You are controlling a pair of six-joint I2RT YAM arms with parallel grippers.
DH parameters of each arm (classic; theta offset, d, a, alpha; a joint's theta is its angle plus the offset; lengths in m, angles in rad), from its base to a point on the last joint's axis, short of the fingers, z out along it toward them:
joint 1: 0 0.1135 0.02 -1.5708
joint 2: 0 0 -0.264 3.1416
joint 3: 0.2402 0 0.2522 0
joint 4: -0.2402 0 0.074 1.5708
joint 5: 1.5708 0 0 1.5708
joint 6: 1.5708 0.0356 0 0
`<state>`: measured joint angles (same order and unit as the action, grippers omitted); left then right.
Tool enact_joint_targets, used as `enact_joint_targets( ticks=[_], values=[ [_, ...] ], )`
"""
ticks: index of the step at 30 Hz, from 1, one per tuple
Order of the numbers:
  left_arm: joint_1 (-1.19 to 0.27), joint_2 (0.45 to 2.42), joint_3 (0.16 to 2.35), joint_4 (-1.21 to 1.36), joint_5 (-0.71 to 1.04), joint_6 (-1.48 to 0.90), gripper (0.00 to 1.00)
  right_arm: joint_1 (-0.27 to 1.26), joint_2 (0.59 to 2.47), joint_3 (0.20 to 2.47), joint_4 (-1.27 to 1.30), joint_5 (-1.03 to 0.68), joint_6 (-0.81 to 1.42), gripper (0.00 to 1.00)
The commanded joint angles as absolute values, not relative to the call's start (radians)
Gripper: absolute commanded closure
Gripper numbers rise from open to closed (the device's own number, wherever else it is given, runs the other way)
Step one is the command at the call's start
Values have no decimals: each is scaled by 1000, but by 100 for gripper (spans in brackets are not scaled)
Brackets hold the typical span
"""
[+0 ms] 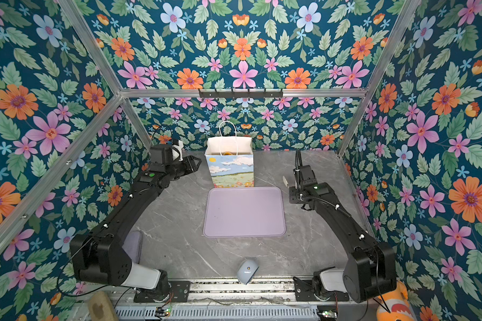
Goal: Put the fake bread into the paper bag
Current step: 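Lower the tongs onto the table beside the tray with right gripper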
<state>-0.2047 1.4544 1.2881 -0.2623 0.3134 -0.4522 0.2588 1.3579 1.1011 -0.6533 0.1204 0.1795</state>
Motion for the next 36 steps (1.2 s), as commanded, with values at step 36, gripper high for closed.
enact_joint_targets(
  ticks=[36],
  values=[
    [-190,1454,1254,-243,345,-431,48,174,1762,1144,-629,79,239,54]
  ],
)
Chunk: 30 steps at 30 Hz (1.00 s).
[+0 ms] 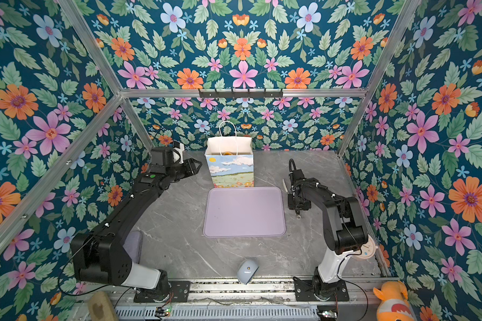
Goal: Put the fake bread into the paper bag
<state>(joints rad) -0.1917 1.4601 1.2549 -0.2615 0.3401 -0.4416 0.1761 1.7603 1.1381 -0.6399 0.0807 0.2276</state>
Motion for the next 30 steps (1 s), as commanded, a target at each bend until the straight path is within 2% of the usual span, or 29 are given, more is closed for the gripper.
enact_joint_targets(
  ticks=[1,5,18,23,30],
  values=[
    [-190,1454,1254,-243,344,-432,48,174,1759,1144,-629,77,240,53],
    [-189,1452,1253,-244,348,-432,48,171,1773,1148,-636,88,245,45],
    [-186,1433,1264,-252,357,-434,48,167,1753,1160,-661,54,277,38],
    [-181,1401,1252,-257,313,-429,48,160,1674,1166,-674,52,279,33],
    [-173,1331,1199,-197,238,-429,47,160,1466,1161,-630,63,278,26]
  ],
)
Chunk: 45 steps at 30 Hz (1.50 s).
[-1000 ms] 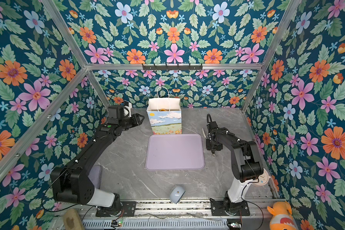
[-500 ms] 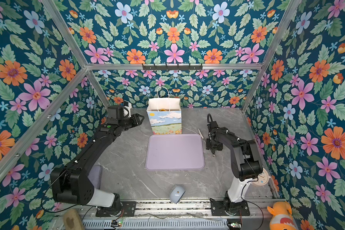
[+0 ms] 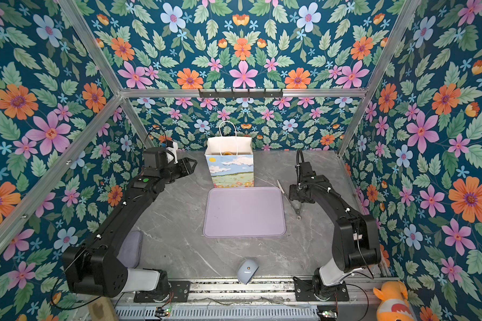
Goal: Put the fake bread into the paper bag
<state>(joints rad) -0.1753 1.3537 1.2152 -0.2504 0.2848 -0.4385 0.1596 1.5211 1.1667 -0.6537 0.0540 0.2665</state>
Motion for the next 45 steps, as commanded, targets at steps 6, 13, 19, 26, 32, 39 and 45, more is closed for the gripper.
enact_joint_targets(
  ticks=[6,13,19,26,32,39,45],
  values=[
    [-173,1250,1017,-2,-18,-369,44,160,1250,1025,-404,134,263,14],
    [-172,1236,715,327,-329,-330,29,160,1079,733,34,294,262,1],
    [-167,1338,552,571,-708,-291,11,110,1077,596,181,461,274,1],
    [-146,1481,529,774,-815,-120,8,-4,1199,525,329,428,252,1],
    [-141,1491,518,830,-730,-23,8,-13,1286,482,455,354,185,1],
    [-115,1477,492,883,-539,34,8,-1,1382,291,880,226,105,1],
    [-83,1493,451,1036,-375,48,7,13,1463,286,973,209,75,1]
  ],
)
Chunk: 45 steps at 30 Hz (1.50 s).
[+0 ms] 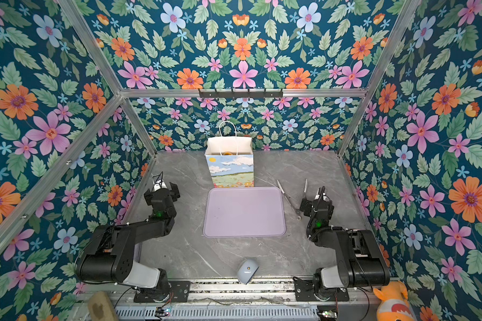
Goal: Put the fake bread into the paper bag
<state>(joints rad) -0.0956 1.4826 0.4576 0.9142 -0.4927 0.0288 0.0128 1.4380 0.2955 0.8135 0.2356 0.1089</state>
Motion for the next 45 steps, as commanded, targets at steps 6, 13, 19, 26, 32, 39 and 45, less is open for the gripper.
enact_joint_targets(
  ticks=[6,13,19,26,32,39,45],
  values=[
    [-54,1623,389,1312,-226,81,12,13,1463,285,976,210,74,1],
    [-57,1436,320,1241,-172,80,17,14,1459,287,962,210,79,1],
    [-49,1279,277,982,-232,25,12,13,1459,288,964,209,79,1],
    [-43,1397,177,1215,-206,-15,8,14,1459,287,965,210,79,1],
    [-39,1625,223,1390,-140,6,9,14,1459,287,965,209,79,1],
    [-35,1605,287,1224,-140,-5,0,14,1459,287,964,208,79,1],
    [-35,1605,287,1221,-140,-5,0,14,1459,288,964,208,79,1]
  ],
)
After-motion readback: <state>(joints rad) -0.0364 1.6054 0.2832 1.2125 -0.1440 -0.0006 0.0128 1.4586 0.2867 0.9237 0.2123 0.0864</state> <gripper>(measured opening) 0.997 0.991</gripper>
